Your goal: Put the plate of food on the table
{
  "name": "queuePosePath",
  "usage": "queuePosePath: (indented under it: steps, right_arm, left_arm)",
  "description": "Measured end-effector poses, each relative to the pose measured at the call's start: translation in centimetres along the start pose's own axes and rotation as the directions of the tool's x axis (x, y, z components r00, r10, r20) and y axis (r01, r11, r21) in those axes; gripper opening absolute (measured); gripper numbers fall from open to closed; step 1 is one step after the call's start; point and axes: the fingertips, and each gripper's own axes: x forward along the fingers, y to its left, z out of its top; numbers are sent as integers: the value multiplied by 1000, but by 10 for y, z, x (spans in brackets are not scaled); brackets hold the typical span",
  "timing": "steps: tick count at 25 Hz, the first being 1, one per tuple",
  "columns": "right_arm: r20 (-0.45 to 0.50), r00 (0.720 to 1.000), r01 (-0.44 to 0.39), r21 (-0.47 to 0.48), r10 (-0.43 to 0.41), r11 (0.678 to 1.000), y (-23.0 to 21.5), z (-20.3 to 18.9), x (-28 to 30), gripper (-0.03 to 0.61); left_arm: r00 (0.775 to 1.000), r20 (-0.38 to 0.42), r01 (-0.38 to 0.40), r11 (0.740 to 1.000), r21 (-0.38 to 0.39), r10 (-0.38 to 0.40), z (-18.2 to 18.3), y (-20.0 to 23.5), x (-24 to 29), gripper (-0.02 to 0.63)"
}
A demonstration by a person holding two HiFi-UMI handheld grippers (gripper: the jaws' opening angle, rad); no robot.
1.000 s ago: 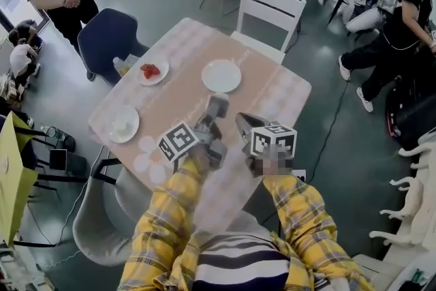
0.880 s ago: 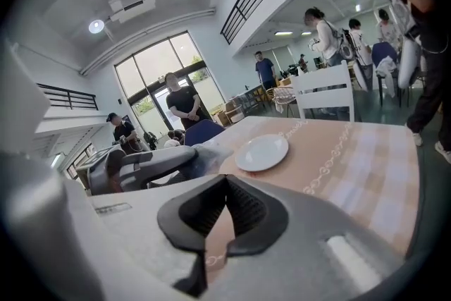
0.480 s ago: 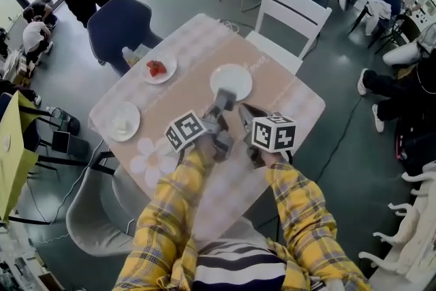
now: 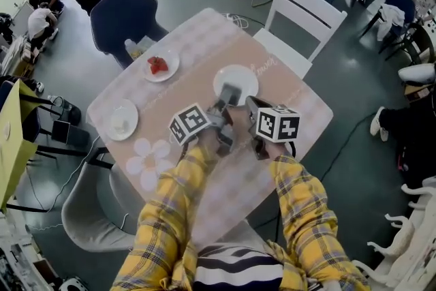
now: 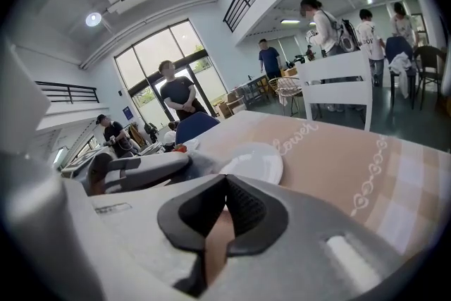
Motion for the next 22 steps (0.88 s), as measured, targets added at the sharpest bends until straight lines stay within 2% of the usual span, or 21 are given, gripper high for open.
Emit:
queuePosePath:
  steps: [10,22]
  right_arm:
    - [-9,1000,-1,11,1,1000,-12,9,24,-3]
    - [-6,1000,-3,20,3,1000,-13,12,27,-3]
  left_arm:
    - [999,-27,-28,998,-47,27,11,16,26,95]
    - [978,-153,-134,989,60,142,3,24,44,91]
